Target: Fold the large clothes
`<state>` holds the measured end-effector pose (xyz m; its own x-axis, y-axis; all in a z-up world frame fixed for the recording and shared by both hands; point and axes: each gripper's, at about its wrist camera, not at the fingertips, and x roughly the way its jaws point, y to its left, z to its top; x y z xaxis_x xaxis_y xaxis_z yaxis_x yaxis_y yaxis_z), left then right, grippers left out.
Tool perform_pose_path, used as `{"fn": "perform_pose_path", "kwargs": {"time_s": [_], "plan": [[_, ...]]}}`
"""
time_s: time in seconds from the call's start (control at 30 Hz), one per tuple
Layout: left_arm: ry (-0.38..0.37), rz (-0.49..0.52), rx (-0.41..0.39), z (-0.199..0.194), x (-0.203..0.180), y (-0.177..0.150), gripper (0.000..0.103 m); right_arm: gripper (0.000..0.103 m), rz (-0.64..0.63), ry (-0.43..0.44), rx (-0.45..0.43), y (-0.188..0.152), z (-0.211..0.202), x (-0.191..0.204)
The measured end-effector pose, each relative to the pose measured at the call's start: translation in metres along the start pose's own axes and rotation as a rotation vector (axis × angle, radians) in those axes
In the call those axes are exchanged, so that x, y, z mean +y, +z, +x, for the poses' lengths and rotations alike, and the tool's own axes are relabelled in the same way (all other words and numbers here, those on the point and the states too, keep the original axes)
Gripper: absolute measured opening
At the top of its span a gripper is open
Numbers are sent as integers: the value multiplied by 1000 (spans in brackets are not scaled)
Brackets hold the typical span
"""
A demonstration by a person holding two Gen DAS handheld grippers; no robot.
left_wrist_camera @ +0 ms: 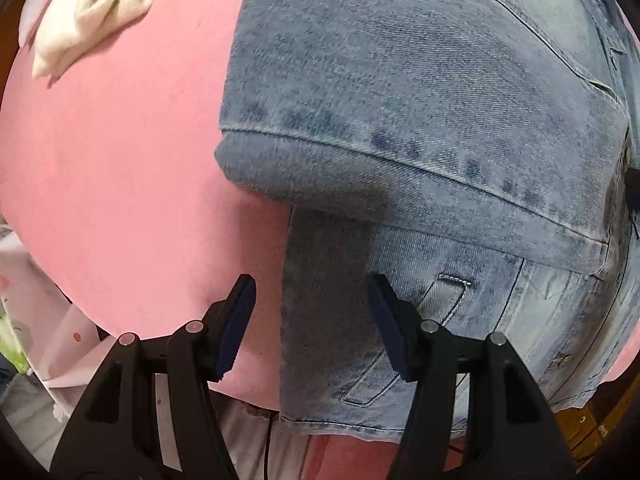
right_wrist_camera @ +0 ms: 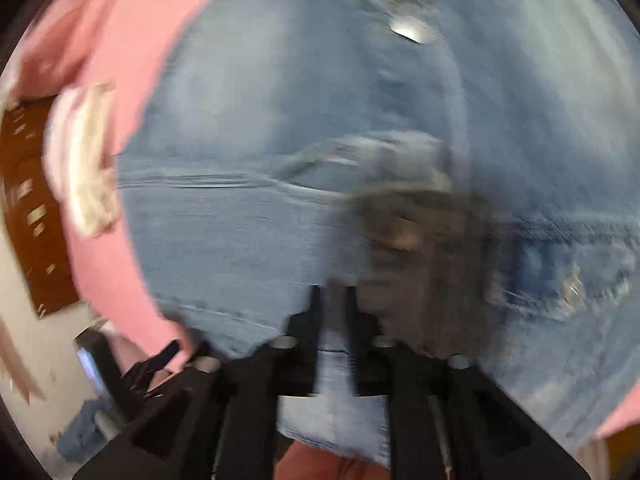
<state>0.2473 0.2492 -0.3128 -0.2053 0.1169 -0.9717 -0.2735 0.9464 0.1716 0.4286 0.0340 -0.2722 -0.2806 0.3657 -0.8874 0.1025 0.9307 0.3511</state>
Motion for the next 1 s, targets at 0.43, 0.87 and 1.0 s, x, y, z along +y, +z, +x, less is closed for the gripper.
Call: {"fn": "perform_pose_path", "kwargs": {"time_s": [0.43, 0.87, 1.0], "plan": [[-62, -76, 13, 15, 69, -30, 58, 48, 203, 327, -55, 10, 25, -66], [-69, -55, 16, 7, 124, -10, 59, 12, 87, 345, -173, -21, -4, -47], [-42, -21, 5, -7, 120, -8, 59, 1, 131, 435, -246, -38, -41, -39]]}}
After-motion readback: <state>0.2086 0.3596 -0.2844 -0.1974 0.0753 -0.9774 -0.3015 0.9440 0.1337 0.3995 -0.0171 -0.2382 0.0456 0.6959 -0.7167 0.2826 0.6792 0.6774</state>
